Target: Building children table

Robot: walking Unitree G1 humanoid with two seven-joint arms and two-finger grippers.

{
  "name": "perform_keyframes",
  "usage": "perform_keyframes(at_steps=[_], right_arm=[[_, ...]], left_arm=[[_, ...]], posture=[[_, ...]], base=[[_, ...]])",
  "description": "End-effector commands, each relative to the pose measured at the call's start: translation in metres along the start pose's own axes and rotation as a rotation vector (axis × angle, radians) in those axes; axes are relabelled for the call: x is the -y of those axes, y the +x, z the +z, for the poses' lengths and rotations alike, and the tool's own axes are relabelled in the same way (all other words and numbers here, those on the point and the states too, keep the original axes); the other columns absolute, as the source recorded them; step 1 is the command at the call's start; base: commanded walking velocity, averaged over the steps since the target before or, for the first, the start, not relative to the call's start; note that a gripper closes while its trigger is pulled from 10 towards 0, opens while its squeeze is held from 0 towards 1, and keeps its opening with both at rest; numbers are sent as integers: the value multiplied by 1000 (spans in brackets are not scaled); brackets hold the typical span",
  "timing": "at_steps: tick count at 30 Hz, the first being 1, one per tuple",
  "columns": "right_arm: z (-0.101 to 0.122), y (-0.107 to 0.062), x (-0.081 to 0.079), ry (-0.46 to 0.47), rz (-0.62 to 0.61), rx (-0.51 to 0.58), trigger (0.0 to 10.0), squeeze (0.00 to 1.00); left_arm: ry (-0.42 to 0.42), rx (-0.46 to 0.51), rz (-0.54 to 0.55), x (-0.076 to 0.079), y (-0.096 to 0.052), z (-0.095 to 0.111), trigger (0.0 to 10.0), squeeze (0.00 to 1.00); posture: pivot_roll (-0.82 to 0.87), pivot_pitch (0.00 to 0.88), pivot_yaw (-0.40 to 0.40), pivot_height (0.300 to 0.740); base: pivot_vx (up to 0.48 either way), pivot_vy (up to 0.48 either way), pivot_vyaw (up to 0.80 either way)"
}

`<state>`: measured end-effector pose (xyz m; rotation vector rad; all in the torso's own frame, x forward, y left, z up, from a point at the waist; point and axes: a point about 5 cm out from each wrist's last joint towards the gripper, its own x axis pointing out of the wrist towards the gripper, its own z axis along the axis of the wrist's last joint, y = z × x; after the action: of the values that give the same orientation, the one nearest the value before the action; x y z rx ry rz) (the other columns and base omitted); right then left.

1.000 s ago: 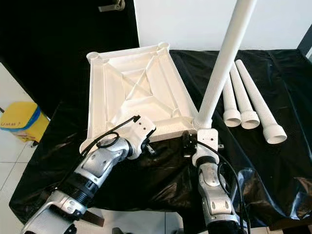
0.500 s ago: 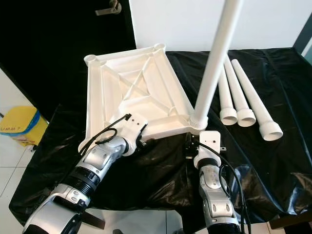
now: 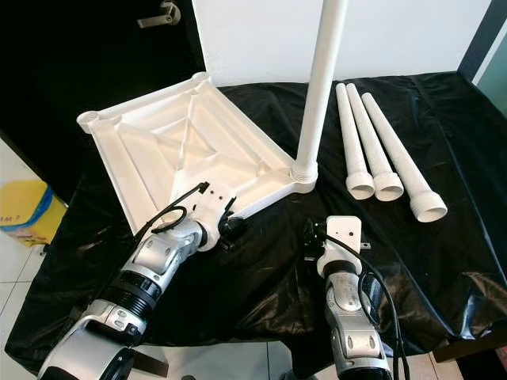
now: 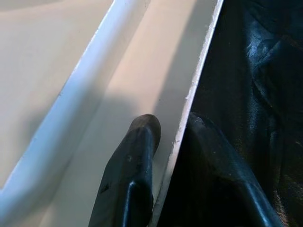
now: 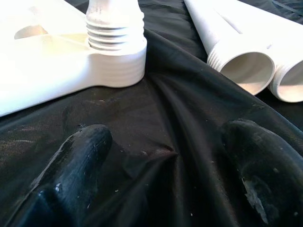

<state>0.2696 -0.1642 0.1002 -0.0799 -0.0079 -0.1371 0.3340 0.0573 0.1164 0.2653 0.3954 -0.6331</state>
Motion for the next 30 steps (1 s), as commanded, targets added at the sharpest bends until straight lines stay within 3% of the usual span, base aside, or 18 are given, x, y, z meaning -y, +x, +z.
perform_keyframes(at_steps=[1,7,8,9,11,12,14,18,19,22,23,24,26,30], right_arm=[[-3,-3,-2,-6,3,-14,10000,0],[-3,-1,-3,-11,11,-15,10000,0],[-2,0,-3,-12,11,-15,10000,0],[-2,0,-3,-13,10,-14,10000,0],[-2,1,-2,-13,10,-13,10000,0],[-2,2,-2,-14,9,-12,10000,0],[-1,3,-2,-15,9,-10,10000,0],[-1,4,-2,-15,8,-9,10000,0],[0,4,-1,-15,7,-8,10000,0],[0,5,-1,-15,6,-7,10000,0],[0,6,0,-15,3,-6,10000,0],[0,6,0,-15,3,-6,10000,0],[0,9,3,-19,-10,-4,10000,0],[0,11,4,-21,-19,-1,10000,0]], left_arm=[[-41,-107,173,-7,-2,-28,0,0],[-34,-69,84,16,3,-22,549,0],[-23,-46,34,24,2,-19,4824,0],[-16,-31,-2,29,2,-17,10000,792],[-13,-17,-55,36,1,-14,10000,792],[-15,2,-112,43,0,-11,10000,1000],[-27,48,-203,53,-4,-3,10000,1000],[-2,93,-235,56,-7,5,10000,1000],[-7,124,-248,55,-10,10,10000,227],[-12,142,-251,53,-11,13,10000,227],[-43,198,-240,43,-15,23,10000,0],[-43,198,-240,43,-15,23,10000,0],[-138,377,-228,16,-32,51,10000,0],[-165,441,-257,12,-40,60,10000,0]], posture=[[-262,69,90,740],[-256,64,86,740],[-253,61,84,740],[-253,61,84,740],[-250,60,84,740],[-249,60,84,740],[-246,60,81,740],[-242,61,79,740],[-239,64,79,740],[-239,64,79,740],[-234,68,75,740],[-234,68,75,740],[-225,74,70,740],[-219,76,68,740]], base=[[0,0,0],[0,0,0],[0,0,0],[0,0,0],[0,0,0],[0,0,0],[0,0,0],[0,0,0],[0,0,0],[0,0,0],[0,0,0],[0,0,0],[0,0,0],[0,0,0]])
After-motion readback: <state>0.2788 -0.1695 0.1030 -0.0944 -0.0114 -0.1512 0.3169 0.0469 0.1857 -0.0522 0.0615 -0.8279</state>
